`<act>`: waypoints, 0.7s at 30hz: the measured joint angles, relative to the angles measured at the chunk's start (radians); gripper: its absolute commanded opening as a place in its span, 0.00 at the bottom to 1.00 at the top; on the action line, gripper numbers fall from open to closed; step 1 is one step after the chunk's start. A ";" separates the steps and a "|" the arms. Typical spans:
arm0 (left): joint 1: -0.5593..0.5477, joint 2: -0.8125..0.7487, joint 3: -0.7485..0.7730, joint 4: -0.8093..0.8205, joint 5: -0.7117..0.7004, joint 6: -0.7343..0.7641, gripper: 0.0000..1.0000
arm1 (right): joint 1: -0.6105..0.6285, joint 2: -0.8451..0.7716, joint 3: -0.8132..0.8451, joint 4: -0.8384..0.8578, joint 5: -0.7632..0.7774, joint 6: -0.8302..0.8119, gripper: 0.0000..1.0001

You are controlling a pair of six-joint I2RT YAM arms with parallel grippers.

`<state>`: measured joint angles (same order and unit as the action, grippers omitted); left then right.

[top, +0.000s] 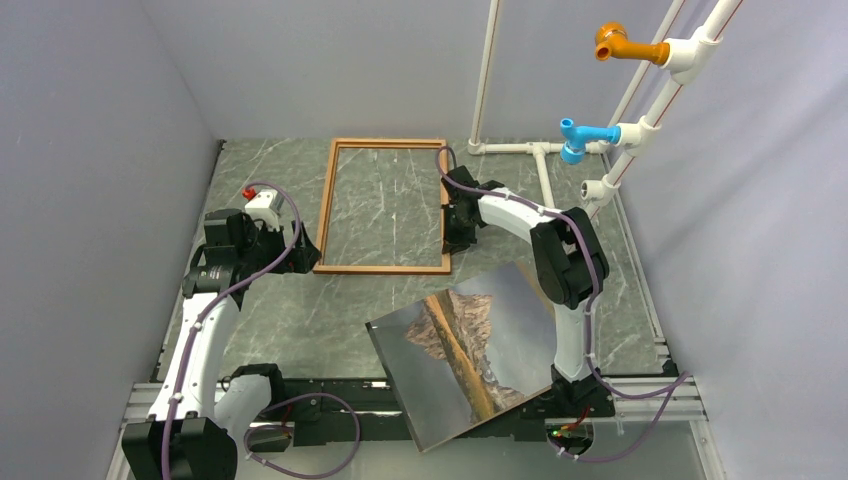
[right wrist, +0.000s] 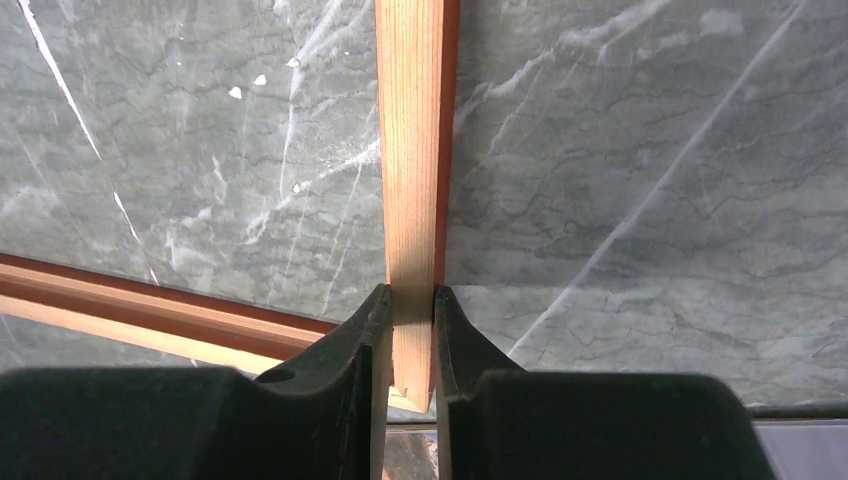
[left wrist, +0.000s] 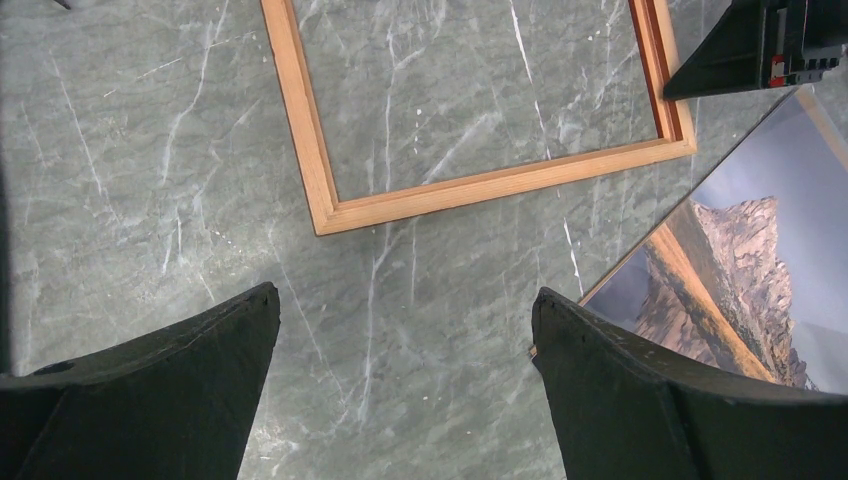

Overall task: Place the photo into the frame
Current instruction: Adjust the photo frame at the center of the board.

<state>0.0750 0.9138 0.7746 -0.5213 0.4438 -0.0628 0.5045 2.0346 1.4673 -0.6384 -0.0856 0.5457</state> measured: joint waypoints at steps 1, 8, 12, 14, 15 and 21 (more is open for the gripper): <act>0.000 0.000 0.000 0.000 0.000 0.000 0.99 | 0.000 0.000 0.001 0.000 0.000 0.000 0.15; 0.000 0.000 0.000 0.000 -0.001 0.000 0.99 | 0.000 -0.023 -0.033 0.039 -0.001 0.000 0.30; 0.000 0.000 0.000 -0.001 -0.008 0.000 0.99 | 0.000 -0.106 -0.096 0.050 -0.006 0.000 0.43; 0.000 0.000 0.000 -0.005 -0.024 0.000 0.99 | 0.000 -0.176 -0.130 0.054 -0.007 -0.002 0.50; 0.000 0.000 0.000 -0.009 -0.030 -0.001 0.99 | 0.000 -0.205 -0.144 0.056 -0.006 -0.002 0.52; -0.002 -0.016 0.000 -0.066 -0.105 -0.033 0.99 | 0.000 -0.446 -0.320 0.081 -0.010 -0.003 0.65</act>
<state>0.0734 0.8978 0.7750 -0.5873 0.3386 -0.0956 0.5041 1.5890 1.1477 -0.5575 -0.0952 0.5423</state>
